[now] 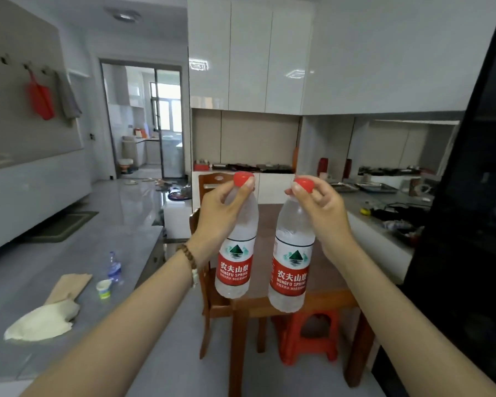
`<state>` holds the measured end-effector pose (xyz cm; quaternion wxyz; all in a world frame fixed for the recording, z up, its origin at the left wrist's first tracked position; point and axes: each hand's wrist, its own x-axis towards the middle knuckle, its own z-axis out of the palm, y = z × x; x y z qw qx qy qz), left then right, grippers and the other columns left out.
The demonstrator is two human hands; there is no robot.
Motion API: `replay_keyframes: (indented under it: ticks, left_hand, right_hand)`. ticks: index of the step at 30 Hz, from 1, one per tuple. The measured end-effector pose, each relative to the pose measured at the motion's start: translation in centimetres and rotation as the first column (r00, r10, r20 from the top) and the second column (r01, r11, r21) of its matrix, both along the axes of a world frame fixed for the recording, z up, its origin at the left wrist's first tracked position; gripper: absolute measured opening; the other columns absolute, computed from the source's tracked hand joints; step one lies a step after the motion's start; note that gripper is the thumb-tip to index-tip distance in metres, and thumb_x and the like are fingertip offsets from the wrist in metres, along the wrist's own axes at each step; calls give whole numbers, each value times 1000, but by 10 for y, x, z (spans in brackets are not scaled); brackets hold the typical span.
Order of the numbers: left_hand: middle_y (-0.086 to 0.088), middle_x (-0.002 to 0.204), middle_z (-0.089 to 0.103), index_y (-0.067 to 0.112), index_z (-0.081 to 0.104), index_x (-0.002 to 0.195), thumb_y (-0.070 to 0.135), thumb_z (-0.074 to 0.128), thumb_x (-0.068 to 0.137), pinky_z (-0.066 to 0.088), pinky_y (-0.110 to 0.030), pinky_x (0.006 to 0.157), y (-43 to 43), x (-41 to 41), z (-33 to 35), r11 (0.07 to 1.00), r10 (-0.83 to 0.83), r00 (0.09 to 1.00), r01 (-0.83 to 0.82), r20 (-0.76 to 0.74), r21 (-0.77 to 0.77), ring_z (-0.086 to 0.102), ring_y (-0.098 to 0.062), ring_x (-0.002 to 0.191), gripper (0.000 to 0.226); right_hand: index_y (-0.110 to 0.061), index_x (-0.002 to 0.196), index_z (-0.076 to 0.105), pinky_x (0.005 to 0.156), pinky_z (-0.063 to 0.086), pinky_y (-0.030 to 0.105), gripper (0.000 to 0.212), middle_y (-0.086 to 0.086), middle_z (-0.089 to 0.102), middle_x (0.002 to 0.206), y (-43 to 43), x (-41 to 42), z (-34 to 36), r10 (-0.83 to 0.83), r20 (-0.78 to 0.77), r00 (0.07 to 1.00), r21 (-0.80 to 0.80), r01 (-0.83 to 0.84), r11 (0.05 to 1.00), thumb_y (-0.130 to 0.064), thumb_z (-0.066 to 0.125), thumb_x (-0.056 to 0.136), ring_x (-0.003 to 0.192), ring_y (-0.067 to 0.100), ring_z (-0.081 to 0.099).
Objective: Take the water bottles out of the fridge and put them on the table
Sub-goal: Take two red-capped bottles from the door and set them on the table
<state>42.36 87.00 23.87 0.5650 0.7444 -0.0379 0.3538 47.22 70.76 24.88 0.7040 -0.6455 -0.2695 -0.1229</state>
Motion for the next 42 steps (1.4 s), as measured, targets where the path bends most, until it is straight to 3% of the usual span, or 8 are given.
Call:
replay_keyframes:
  ticks: [4, 10, 14, 19, 27, 32, 39, 42]
  left_hand:
    - [0, 98, 70, 21, 67, 97, 48, 52, 86, 51, -31, 86, 27, 80, -29, 1000, 27, 999, -27, -42, -4, 64, -14, 94, 33]
    - [20, 96, 63, 26, 65, 103, 39, 50, 90, 41, -1, 71, 59, 191, -60, 1000, 11, 989, -8, -151, 18, 56, 17, 85, 23]
    - [19, 97, 60, 26, 63, 105, 42, 49, 90, 40, -13, 79, 85, 259, -84, 1000, -20, 959, 23, -283, 5, 53, 7, 94, 26]
    - [12, 93, 64, 25, 64, 105, 37, 53, 90, 42, -11, 76, 117, 337, -122, 997, -74, 934, 69, -350, -26, 57, 7, 86, 22]
    - [-9, 100, 68, 16, 65, 107, 41, 57, 86, 44, -16, 80, 169, 446, -195, 985, -170, 862, 154, -478, -74, 60, -6, 91, 34]
    - [17, 94, 63, 26, 63, 104, 31, 56, 89, 43, -6, 69, 180, 486, -236, 973, -231, 812, 184, -535, -142, 57, 17, 82, 17]
    - [22, 91, 62, 23, 63, 102, 25, 59, 88, 42, 0, 67, 182, 511, -276, 981, -178, 800, 101, -573, -165, 57, 22, 80, 15]
    - [16, 99, 66, 20, 65, 109, 31, 60, 86, 45, -8, 79, 184, 515, -286, 983, -166, 799, 88, -577, -161, 59, 11, 93, 25]
  right_hand:
    - [-18, 108, 61, 70, 48, 7, 23, 1, 70, 100, 24, 84, -27, 49, -18, 999, -50, -50, 998, -17, 65, 85, 83, -7, 66]
    - [-23, 106, 62, 92, 49, 25, 26, -3, 66, 110, 56, 211, -60, 80, -110, 991, -143, -96, 985, -22, 69, 81, 107, 12, 61]
    - [-17, 109, 62, 84, 49, 15, 30, -5, 67, 102, 77, 279, -83, 129, -181, 975, -156, -158, 975, -17, 70, 80, 96, 5, 62]
    - [-29, 94, 64, 89, 50, 25, 21, -8, 69, 96, 103, 358, -122, 97, -282, 955, -149, -143, 978, -16, 72, 78, 93, 9, 65]
    - [-22, 97, 63, 73, 50, 12, 26, -4, 69, 92, 150, 452, -196, 61, -432, 900, -166, -146, 975, -7, 72, 77, 78, 1, 64]
    - [-21, 94, 62, 72, 50, 13, 27, -3, 68, 91, 164, 497, -238, 84, -500, 862, -156, -185, 970, -2, 69, 78, 76, -2, 65]
    - [-20, 97, 61, 85, 50, 17, 27, -4, 68, 96, 176, 534, -274, 145, -519, 842, -230, -301, 925, -2, 69, 78, 87, 1, 63]
    - [-23, 96, 60, 86, 49, 17, 29, -5, 68, 96, 177, 543, -284, 180, -531, 828, -230, -345, 910, -1, 69, 78, 86, -3, 64]
